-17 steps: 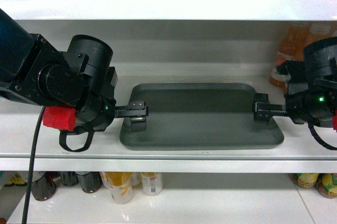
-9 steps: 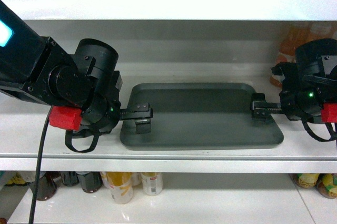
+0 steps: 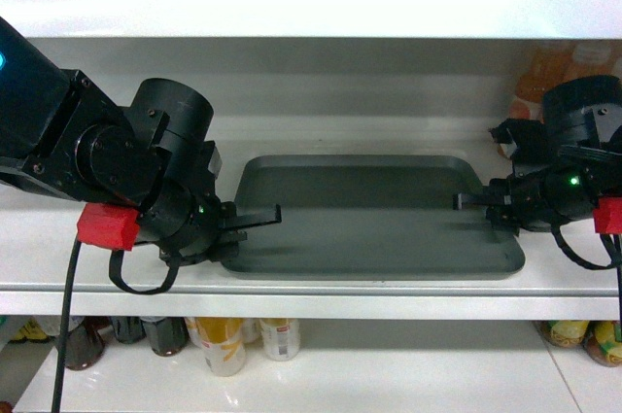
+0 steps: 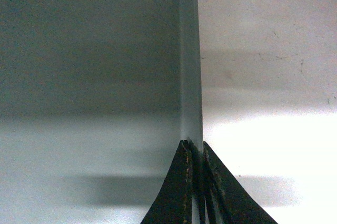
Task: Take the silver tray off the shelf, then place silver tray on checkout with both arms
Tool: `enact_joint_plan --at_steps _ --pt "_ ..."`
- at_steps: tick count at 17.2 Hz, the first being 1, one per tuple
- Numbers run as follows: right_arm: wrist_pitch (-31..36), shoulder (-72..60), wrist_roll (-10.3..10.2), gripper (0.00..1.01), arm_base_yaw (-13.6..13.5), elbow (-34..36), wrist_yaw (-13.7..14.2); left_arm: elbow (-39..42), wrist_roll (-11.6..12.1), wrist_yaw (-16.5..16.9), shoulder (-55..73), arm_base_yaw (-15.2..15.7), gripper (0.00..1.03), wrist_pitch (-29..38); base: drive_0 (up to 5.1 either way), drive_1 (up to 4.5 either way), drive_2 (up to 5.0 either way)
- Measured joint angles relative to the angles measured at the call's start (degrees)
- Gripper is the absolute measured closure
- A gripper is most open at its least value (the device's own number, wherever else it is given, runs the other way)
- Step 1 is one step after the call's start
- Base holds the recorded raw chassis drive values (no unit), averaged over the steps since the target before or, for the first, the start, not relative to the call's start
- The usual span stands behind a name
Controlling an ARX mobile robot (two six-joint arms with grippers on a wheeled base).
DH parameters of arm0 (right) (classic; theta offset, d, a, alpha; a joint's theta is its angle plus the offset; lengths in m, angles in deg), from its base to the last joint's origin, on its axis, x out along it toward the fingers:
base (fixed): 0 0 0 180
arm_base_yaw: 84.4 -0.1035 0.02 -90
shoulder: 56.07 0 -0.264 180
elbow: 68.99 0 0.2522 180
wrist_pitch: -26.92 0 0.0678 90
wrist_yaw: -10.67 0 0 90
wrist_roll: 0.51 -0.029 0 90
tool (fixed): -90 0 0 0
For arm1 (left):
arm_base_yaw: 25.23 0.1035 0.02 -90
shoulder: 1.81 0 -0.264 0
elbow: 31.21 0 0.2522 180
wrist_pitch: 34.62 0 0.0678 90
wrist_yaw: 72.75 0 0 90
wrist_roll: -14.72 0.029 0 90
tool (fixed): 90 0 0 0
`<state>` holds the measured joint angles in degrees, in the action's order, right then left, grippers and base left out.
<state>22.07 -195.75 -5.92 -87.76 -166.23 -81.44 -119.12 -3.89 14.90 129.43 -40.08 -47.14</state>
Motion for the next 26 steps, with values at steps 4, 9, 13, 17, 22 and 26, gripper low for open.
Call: enact_joint_plan --at_steps 4,9,13,17,22,26 --pt "3.28 2.69 -1.81 0.97 -0.04 5.33 -0.04 3.65 -0.74 -1.53 -2.05 -0.72 1.01 3.17 0.0 0.0 0.0" --pt "13.18 10.93 -4.85 0.97 -0.11 21.11 -0.57 18.25 -0.37 -3.48 -12.66 -1.18 1.01 11.37 0.0 0.0 0.0" --pt "20.65 22.6 -7.15 0.98 -0.46 33.38 -2.36 27.93 1.46 -5.33 -24.76 -1.09 1.01 15.58 0.0 0.0 0.0" --pt "23.71 35.63 -8.55 0.98 -0.46 45.57 -4.33 36.39 1.92 -5.29 -37.73 -1.2 1.01 14.88 0.0 0.0 0.0" --pt "23.15 57.0 -10.56 0.98 1.09 62.25 -9.09 48.61 1.01 -5.46 -58.1 -3.15 1.01 9.35 0.0 0.0 0.0" --pt "23.23 57.64 -11.15 0.98 1.14 62.34 -9.33 48.83 1.05 -5.6 -59.52 -3.21 1.01 9.53 0.0 0.0 0.0"
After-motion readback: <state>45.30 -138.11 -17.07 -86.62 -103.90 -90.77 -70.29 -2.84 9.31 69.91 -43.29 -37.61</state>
